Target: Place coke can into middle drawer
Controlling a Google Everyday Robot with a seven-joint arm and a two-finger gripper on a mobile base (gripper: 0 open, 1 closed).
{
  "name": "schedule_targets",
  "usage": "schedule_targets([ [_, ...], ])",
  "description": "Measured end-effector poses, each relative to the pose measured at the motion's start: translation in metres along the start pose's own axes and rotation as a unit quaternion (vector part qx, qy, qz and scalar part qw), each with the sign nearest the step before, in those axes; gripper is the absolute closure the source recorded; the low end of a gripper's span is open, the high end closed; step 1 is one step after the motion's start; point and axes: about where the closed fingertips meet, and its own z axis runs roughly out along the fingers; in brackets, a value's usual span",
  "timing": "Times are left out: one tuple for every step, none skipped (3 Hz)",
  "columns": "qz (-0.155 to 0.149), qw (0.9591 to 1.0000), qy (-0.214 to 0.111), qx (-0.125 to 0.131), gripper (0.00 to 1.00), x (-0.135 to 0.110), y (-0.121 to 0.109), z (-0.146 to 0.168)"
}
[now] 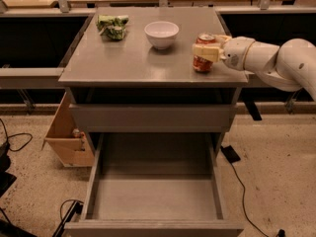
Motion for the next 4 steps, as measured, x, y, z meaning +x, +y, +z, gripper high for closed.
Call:
schedule_targets([
  [0.000,1.0000,0.000,0.000,1.00,0.000,0.000,0.000],
  [-0.038,0.9989,-0.019,-0.019,1.00,-0.034,0.028,-0.006],
  [-0.076,0.9959,-0.034,-0.034,1.00,-0.066,0.073,-0.025],
  [-0.063,0.9956,-0.022,-0.065,1.00,-0.043,0.129,-0.038],
])
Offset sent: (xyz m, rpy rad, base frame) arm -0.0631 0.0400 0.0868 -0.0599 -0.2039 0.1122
